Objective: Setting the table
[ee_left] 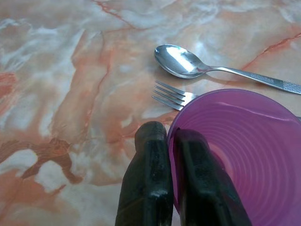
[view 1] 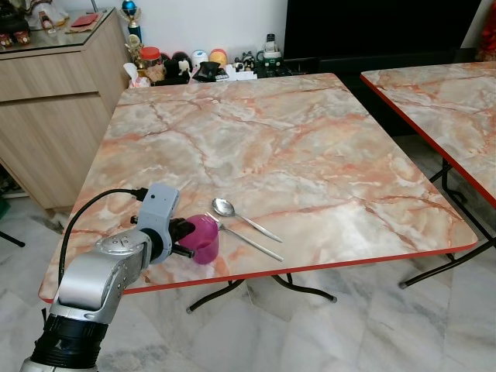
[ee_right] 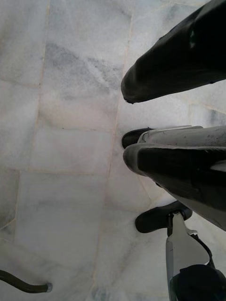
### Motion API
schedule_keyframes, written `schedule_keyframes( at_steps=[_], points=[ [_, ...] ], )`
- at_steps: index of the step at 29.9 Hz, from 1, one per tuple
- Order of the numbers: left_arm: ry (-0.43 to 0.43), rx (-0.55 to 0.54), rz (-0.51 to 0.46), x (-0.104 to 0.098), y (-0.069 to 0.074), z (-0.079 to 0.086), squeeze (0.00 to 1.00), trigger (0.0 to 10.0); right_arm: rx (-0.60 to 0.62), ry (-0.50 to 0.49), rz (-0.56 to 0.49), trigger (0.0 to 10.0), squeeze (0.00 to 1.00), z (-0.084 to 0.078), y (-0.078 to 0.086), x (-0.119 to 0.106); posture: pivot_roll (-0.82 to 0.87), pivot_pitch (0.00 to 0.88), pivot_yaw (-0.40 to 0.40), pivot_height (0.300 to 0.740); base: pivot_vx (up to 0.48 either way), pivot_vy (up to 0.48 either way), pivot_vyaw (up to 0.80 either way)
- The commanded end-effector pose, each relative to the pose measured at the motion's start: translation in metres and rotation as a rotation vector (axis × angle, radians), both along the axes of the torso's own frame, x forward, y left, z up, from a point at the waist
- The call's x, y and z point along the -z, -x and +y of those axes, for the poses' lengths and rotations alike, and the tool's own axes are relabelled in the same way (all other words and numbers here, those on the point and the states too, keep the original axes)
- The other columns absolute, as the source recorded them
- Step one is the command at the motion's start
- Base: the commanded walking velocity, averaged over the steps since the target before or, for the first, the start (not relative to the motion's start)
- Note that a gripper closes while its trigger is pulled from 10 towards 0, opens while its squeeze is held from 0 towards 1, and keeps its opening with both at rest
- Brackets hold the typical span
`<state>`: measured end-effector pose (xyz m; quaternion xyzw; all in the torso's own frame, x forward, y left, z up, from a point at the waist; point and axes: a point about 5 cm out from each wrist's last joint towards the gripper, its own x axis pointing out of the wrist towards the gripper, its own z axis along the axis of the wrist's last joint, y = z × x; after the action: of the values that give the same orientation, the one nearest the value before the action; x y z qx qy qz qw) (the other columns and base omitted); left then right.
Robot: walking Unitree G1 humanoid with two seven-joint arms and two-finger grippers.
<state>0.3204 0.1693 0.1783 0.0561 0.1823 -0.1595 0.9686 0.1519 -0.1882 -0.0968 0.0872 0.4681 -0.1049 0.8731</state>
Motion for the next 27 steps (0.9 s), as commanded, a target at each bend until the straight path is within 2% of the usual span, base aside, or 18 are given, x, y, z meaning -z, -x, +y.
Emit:
schedule_keyframes(
  at_steps=[1,12,14,17,18,21,23,25,27],
  points=[
    [-0.026,-0.017,0.011,0.002,0.001,0.004,0.00,0.0,-0.002,-0.004,0.024,10.0,0.00,0.001,0.006,0.003,0.05,0.096,0.037,0.740,0.000,0.000,0.00],
    [-0.018,-0.034,-0.002,0.003,0.000,0.005,0.00,0.0,-0.004,-0.003,0.024,10.0,0.00,0.001,0.006,0.002,0.04,0.095,0.036,0.740,0.000,0.000,0.00],
    [0.001,-0.073,-0.062,-0.002,-0.003,0.010,0.00,0.0,-0.002,-0.003,0.024,10.0,0.00,0.000,0.006,0.002,0.04,0.094,0.034,0.740,0.000,0.000,0.00],
    [0.036,-0.086,-0.101,-0.007,-0.005,0.011,0.00,0.0,-0.003,-0.002,0.024,10.0,0.00,0.000,0.006,0.002,0.04,0.094,0.032,0.740,0.000,0.000,0.00],
    [0.093,-0.114,-0.153,-0.015,-0.007,0.014,0.00,0.0,-0.003,-0.002,0.024,10.0,0.00,0.000,0.006,0.002,0.04,0.094,0.031,0.740,0.000,0.000,0.00],
    [0.154,-0.137,-0.231,-0.026,-0.008,0.017,0.00,0.0,-0.005,-0.001,0.024,10.0,0.00,0.000,0.006,0.002,0.04,0.093,0.029,0.740,0.000,0.000,0.00],
    [0.213,-0.134,-0.351,-0.037,-0.007,0.020,0.00,0.0,-0.006,0.001,0.024,10.0,0.00,-0.001,0.006,0.002,0.04,0.093,0.027,0.740,0.000,0.000,0.00],
    [0.223,-0.131,-0.368,-0.038,-0.006,0.020,0.00,0.0,-0.006,0.001,0.024,10.0,0.00,-0.001,0.006,0.002,0.04,0.093,0.027,0.740,0.000,0.000,0.00],
    [0.284,-0.137,-0.440,-0.040,-0.002,0.026,0.00,0.0,-0.008,0.003,0.024,10.0,0.00,-0.001,0.006,0.002,0.04,0.091,0.021,0.740,0.000,0.000,0.00]
  ],
)
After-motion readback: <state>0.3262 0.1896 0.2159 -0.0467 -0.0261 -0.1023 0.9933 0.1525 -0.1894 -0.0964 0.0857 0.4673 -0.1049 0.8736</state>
